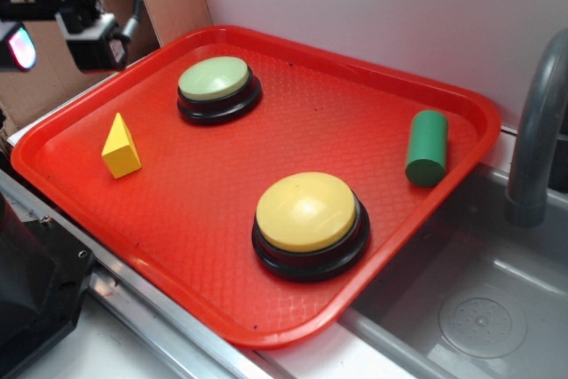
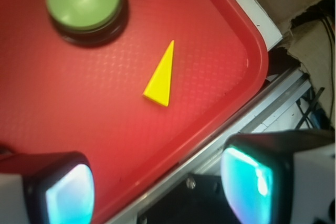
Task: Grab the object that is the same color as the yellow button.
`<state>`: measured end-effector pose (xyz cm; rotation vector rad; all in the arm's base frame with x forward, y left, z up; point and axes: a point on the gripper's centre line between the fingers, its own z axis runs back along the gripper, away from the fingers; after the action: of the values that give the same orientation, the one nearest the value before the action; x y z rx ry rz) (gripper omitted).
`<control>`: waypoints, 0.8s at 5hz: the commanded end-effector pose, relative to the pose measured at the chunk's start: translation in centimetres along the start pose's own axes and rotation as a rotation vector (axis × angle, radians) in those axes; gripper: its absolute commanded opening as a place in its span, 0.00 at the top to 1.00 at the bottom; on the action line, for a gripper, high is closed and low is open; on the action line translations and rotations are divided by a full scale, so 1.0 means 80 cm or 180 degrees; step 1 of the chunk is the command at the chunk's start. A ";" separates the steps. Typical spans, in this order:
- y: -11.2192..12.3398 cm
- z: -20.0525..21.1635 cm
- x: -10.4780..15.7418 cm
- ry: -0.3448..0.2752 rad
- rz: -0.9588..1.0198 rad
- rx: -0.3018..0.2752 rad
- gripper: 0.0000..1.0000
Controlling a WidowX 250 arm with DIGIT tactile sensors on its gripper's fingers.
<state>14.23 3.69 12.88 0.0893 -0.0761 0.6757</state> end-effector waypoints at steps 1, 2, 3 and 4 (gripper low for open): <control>0.010 -0.057 0.016 -0.0186 0.0434 0.0128 0.00; 0.008 -0.074 0.015 -0.0160 0.0450 0.0126 0.00; 0.006 -0.090 0.017 -0.0161 0.0440 0.0168 0.00; 0.008 -0.107 0.025 -0.0247 0.0506 0.0154 0.00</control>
<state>15.80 5.77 4.11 0.1601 -0.1198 0.8166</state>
